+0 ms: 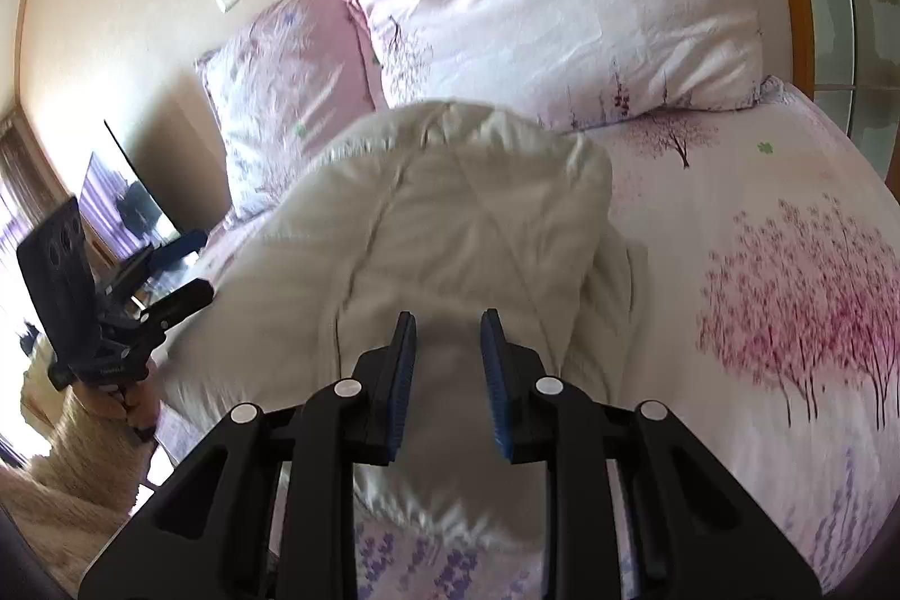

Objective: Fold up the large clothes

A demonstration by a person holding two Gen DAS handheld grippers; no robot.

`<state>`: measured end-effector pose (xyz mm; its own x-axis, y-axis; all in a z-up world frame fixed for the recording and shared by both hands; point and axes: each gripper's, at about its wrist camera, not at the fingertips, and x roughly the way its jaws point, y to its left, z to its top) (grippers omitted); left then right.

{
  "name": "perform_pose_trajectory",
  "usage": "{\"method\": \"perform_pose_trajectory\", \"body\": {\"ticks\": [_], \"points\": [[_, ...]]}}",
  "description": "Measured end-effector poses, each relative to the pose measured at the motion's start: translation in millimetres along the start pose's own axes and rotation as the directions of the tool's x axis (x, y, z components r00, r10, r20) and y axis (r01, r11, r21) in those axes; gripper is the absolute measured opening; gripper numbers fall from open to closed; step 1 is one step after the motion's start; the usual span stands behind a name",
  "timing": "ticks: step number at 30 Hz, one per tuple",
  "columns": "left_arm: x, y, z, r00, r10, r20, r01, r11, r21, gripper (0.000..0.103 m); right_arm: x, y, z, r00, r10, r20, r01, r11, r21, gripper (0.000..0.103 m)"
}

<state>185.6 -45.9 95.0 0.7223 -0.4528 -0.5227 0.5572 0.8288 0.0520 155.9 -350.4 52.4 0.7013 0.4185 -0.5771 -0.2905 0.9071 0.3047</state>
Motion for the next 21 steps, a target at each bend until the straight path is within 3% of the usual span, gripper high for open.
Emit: {"method": "perform_pose_trajectory", "body": {"ticks": [2,8,17,21], "points": [[4,-5,-5,1.0,0.003,-0.004,-0.003,1.0,0.013,0.09,6,-1,-8,0.999,-0.03,-0.016,0.03,1.0,0.003,0.026],[24,1,-15,0.992,-0.107,-0.067,0.101,0.991,-0.088,0.091,34,-21,-32,0.995,-0.052,-0.084,0.06,0.994,0.089,0.026],[29,-17,-27,0.999,-0.017,-0.034,0.015,0.998,-0.061,0.093,43,-28,-41,0.996,-0.044,-0.078,0.055,0.988,0.145,0.027],[11,-6,-20,0.999,-0.048,0.007,0.048,0.993,-0.107,0.092,32,-25,-35,0.993,-0.066,-0.102,0.081,0.985,0.153,0.03]]}}
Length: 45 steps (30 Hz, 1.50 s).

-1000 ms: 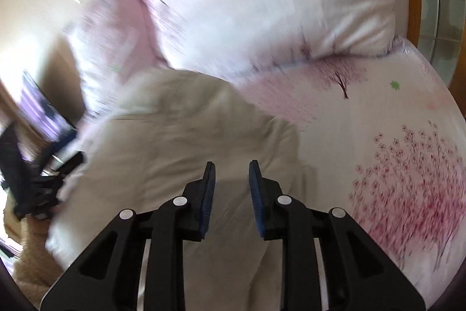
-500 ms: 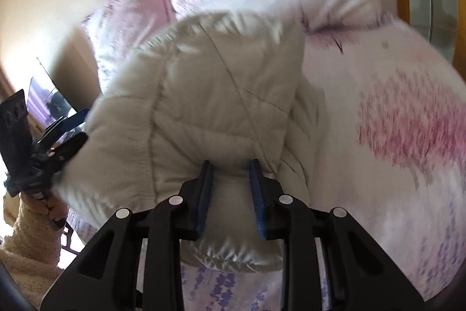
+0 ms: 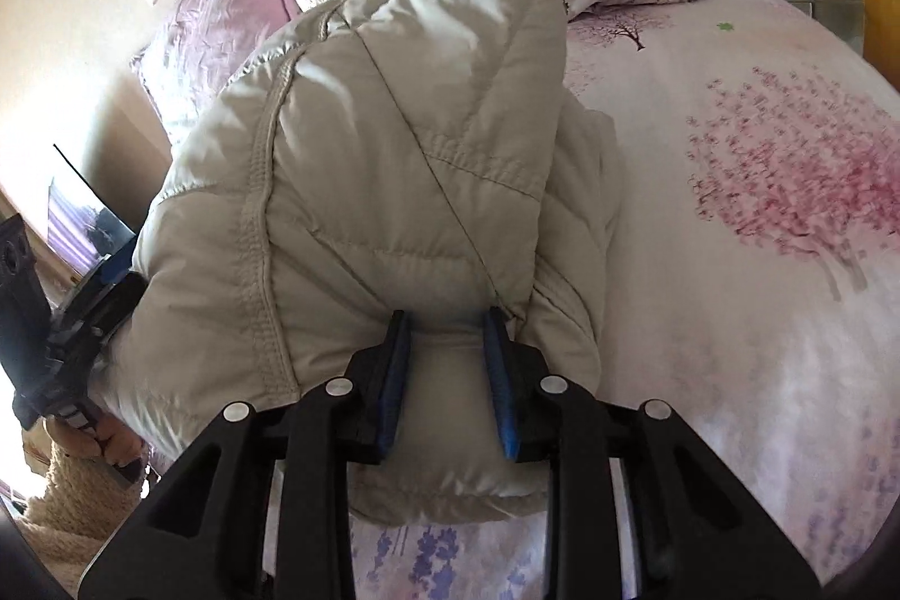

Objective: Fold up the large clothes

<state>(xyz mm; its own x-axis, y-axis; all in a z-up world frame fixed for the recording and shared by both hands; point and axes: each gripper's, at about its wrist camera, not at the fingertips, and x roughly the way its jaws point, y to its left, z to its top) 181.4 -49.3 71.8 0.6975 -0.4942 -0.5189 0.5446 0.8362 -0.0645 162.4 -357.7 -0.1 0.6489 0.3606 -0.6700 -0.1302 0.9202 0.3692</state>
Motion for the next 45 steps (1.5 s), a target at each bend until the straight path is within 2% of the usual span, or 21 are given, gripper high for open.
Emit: {"method": "perform_pose_trajectory", "body": {"ticks": [2,4,6,9,13,17,20,21,23,28,34,45], "points": [[-14,10,6,0.999,-0.008,0.037,0.008,1.0,-0.018,0.094,-12,7,9,1.0,-0.025,-0.009,0.025,1.0,-0.011,0.042],[-27,27,14,0.998,0.008,0.068,-0.005,0.999,-0.049,0.099,-24,11,18,0.999,-0.022,0.027,0.022,1.0,-0.011,0.083],[-30,43,20,0.998,0.012,0.063,-0.007,0.996,-0.09,0.1,-38,12,29,0.997,0.01,0.07,-0.009,1.0,-0.009,0.089],[-22,66,24,1.0,-0.016,0.017,0.019,0.985,-0.169,0.101,-41,4,47,0.999,0.013,0.052,-0.015,0.999,0.037,0.102],[2,85,23,0.994,-0.077,-0.076,0.055,0.964,-0.261,0.101,-22,-15,67,0.998,-0.033,-0.058,0.04,0.991,0.13,0.102],[26,94,20,0.972,-0.188,-0.139,0.129,0.926,-0.355,0.101,4,-47,77,0.987,0.109,-0.119,-0.073,0.96,0.271,0.102],[35,95,18,0.962,-0.234,-0.142,0.162,0.905,-0.394,0.101,32,-72,78,0.949,0.267,-0.167,-0.176,0.89,0.42,0.102],[38,95,19,0.958,-0.245,-0.146,0.168,0.899,-0.404,0.101,43,-79,77,0.929,0.32,-0.184,-0.205,0.862,0.463,0.102],[42,93,19,0.955,-0.255,-0.155,0.173,0.895,-0.41,0.101,57,-86,76,0.903,0.38,-0.202,-0.234,0.827,0.511,0.102],[50,92,19,0.947,-0.271,-0.173,0.181,0.895,-0.408,0.101,75,-88,76,0.866,0.44,-0.239,-0.266,0.808,0.525,0.102],[60,97,13,0.93,-0.33,-0.16,0.228,0.863,-0.451,0.101,89,-97,78,0.82,0.509,-0.263,-0.312,0.782,0.54,0.102],[68,101,8,0.917,-0.371,-0.148,0.263,0.84,-0.475,0.101,109,-77,89,0.791,0.521,-0.32,-0.332,0.806,0.491,0.102]]}}
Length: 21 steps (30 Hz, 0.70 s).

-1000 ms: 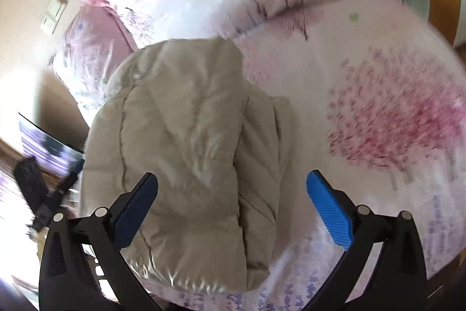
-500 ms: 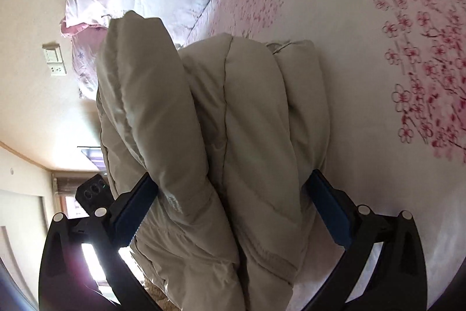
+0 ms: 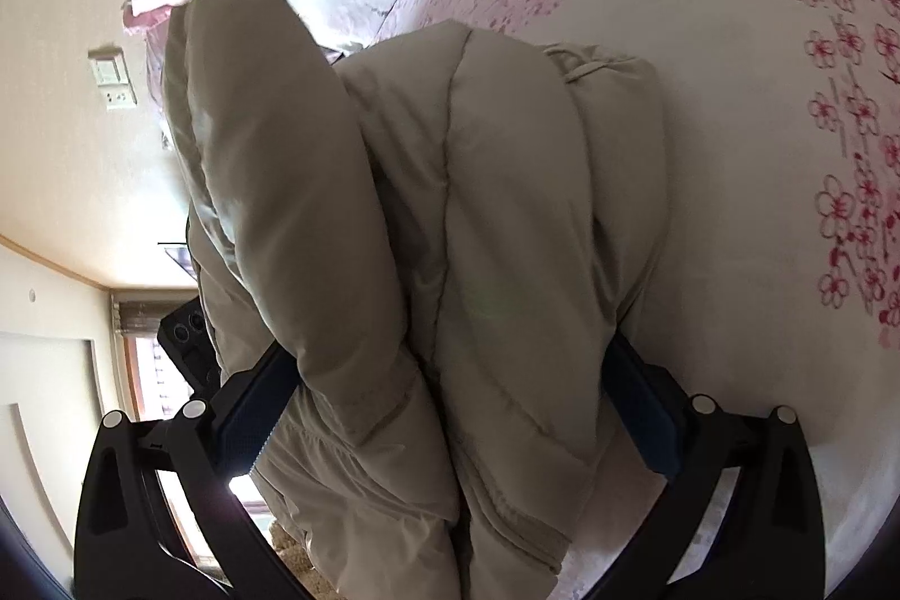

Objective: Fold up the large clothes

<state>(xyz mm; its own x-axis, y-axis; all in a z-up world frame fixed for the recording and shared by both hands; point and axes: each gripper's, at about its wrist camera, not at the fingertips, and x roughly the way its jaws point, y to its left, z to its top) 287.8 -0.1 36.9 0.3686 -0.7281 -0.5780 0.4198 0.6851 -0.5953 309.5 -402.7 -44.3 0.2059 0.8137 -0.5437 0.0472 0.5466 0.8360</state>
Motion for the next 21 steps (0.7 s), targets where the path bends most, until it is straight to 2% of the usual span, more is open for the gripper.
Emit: {"method": "perform_pose_trajectory", "body": {"ticks": [5,10,15,17,21], "points": [[1,12,0,0.998,-0.045,-0.032,0.044,0.998,-0.037,0.101,16,9,2,0.998,0.011,-0.054,-0.013,0.999,-0.05,0.102],[2,25,-3,0.993,-0.114,-0.029,0.111,0.991,-0.076,0.101,26,14,9,0.996,0.005,-0.092,-0.01,0.998,-0.061,0.102],[4,32,0,0.987,-0.152,-0.057,0.145,0.984,-0.103,0.101,30,17,11,0.998,0.005,-0.056,-0.01,0.996,-0.085,0.102],[4,35,-1,0.985,-0.166,-0.053,0.159,0.981,-0.113,0.101,31,17,5,0.999,0.02,-0.041,-0.025,0.991,-0.132,0.102],[2,44,-6,0.977,-0.212,-0.02,0.206,0.968,-0.144,0.101,41,23,-3,0.993,0.107,-0.045,-0.115,0.969,-0.22,0.098]]}}
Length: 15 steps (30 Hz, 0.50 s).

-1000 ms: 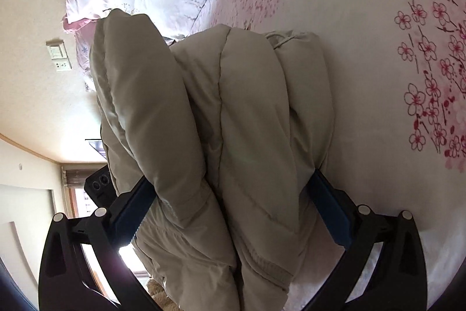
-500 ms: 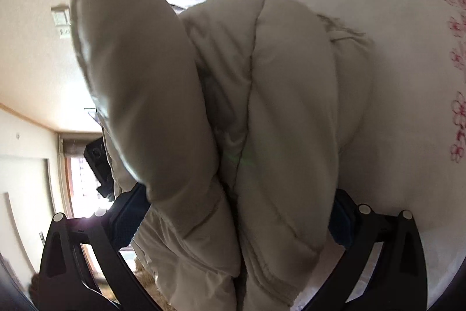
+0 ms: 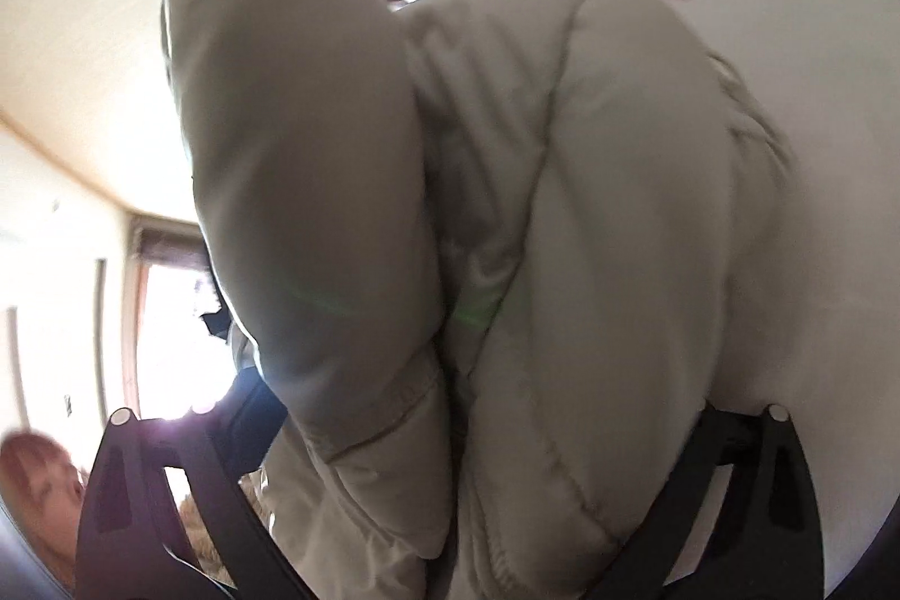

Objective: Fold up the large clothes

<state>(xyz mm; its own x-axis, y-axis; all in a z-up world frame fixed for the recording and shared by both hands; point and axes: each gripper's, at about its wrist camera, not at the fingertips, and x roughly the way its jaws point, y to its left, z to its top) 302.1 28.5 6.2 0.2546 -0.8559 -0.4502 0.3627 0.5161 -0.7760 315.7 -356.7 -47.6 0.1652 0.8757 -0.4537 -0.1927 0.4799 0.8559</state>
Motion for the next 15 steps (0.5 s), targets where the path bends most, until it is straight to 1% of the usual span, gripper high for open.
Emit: {"method": "perform_pose_trajectory", "body": {"ticks": [3,5,6,8,11,13,15], "points": [[-5,6,-3,0.998,-0.062,0.024,0.063,0.998,-0.016,0.091,7,-1,-2,0.998,0.063,0.009,-0.062,0.997,-0.039,0.094],[-8,7,-4,0.995,-0.088,0.041,0.089,0.996,-0.014,0.083,10,-1,-4,0.995,0.097,0.023,-0.095,0.994,-0.052,0.092],[-10,7,-4,0.994,-0.099,0.051,0.099,0.995,-0.008,0.081,11,0,-4,0.993,0.111,0.028,-0.109,0.992,-0.055,0.092],[-14,4,0,0.991,-0.111,0.074,0.111,0.994,0.006,0.075,13,6,-1,0.993,0.114,0.031,-0.112,0.992,-0.059,0.091],[-22,1,7,0.988,-0.117,0.103,0.113,0.993,0.037,0.073,19,29,9,0.996,0.089,0.028,-0.086,0.991,-0.102,0.09],[-33,2,13,0.985,-0.109,0.136,0.103,0.993,0.049,0.073,26,45,21,0.997,0.077,0.021,-0.074,0.989,-0.129,0.09],[-46,5,20,0.981,-0.085,0.177,0.076,0.995,0.058,0.072,38,58,36,0.998,0.065,0.009,-0.063,0.987,-0.15,0.09]]}}
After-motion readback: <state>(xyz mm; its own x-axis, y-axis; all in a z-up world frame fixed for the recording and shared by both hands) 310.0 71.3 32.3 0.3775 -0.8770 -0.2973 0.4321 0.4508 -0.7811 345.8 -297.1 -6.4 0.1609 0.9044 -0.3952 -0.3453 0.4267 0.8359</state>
